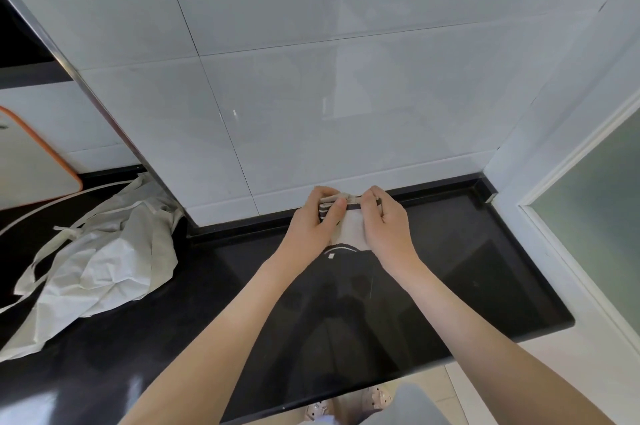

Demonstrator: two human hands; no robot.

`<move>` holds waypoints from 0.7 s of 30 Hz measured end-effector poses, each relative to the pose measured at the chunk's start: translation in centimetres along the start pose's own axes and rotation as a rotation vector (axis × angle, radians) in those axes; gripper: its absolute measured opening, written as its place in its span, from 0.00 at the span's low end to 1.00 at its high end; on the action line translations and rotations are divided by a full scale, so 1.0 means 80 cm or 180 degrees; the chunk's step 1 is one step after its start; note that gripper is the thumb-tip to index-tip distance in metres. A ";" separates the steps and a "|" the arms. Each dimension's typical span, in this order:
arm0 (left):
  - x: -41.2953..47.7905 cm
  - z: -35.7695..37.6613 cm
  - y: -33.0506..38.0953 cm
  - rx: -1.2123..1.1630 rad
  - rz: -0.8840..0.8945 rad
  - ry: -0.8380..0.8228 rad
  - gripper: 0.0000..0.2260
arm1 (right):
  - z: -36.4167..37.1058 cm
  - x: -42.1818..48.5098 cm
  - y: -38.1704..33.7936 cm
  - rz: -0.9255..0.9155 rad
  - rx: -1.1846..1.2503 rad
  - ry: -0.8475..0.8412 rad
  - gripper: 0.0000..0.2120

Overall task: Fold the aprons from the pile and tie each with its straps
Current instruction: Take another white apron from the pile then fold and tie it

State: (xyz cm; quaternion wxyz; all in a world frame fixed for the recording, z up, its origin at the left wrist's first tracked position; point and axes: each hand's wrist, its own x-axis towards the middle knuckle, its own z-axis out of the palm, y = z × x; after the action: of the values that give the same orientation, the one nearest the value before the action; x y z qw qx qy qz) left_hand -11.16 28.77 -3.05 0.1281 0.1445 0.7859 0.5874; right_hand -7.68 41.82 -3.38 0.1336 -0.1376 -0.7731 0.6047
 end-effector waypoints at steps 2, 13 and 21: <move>0.003 -0.015 0.000 0.0623 0.0116 -0.0396 0.09 | -0.004 -0.001 0.002 -0.0137 -0.0158 -0.0158 0.16; 0.001 -0.026 -0.005 0.2346 0.0741 -0.1140 0.12 | -0.037 0.040 0.005 0.0627 -0.0691 -0.2462 0.14; 0.006 -0.026 -0.023 0.2940 0.0856 -0.1360 0.15 | -0.031 0.041 0.005 -0.0103 -0.1985 -0.2212 0.06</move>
State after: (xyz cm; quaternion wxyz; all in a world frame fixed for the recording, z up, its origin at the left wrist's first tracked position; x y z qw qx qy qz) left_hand -12.52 26.58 -4.24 0.1319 0.4020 0.8938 0.1485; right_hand -9.75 45.35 -3.10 -0.1716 0.0516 -0.9189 0.3515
